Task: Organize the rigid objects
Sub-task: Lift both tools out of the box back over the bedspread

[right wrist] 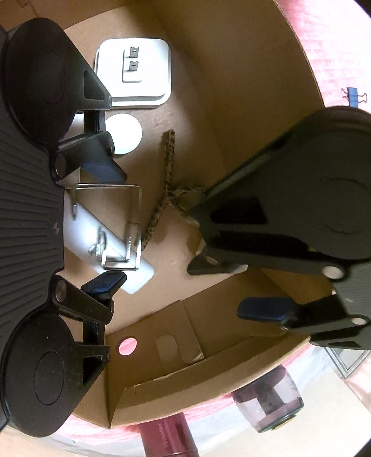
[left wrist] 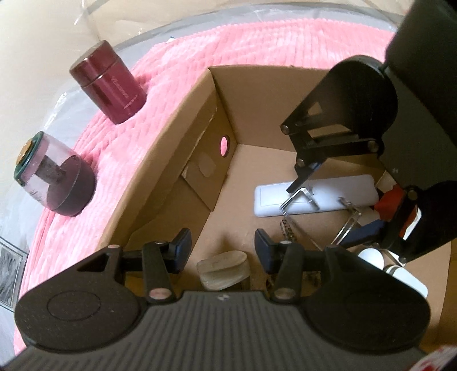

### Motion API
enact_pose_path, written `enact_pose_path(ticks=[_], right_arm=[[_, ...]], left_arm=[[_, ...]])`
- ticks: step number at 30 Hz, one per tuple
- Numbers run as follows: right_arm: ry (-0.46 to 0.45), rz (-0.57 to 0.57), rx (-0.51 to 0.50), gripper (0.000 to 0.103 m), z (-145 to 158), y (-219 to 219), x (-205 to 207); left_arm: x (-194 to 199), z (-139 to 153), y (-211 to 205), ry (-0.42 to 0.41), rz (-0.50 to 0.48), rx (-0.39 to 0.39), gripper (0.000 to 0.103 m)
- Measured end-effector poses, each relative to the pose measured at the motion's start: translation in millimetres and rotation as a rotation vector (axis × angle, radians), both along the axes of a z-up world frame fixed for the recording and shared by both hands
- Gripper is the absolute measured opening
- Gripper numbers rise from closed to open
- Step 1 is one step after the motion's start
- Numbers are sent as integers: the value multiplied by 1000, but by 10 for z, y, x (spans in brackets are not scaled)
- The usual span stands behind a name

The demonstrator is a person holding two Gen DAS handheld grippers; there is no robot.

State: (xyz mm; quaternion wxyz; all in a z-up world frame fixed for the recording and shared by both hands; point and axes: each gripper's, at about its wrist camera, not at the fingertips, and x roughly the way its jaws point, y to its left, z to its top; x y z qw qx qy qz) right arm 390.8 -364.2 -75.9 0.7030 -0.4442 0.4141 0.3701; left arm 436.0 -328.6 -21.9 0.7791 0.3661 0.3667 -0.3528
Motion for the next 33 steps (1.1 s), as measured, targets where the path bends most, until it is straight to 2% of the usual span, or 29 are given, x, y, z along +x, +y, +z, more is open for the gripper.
enact_pose_path(ticks=[7, 14, 17, 24, 30, 33], right_arm=[[-43, -58, 61, 64, 217, -82, -93], [-154, -190, 184, 64, 707, -245, -402], [-198, -302, 282, 64, 972, -286, -604], [-249, -605, 609, 64, 1448, -466, -1218], [-279, -731, 826, 64, 1624, -473, -1864], [-283, -770, 943, 65, 1689, -383, -2199]], left_arm=[[-137, 194, 168, -22, 39, -84, 45], [-447, 546, 416, -44, 109, -209, 44], [-639, 702, 549, -54, 148, -267, 44], [-1236, 1057, 980, -97, 253, -411, 44], [-1846, 1281, 1287, -123, 313, -497, 45], [-2120, 1319, 1417, -131, 343, -516, 49]])
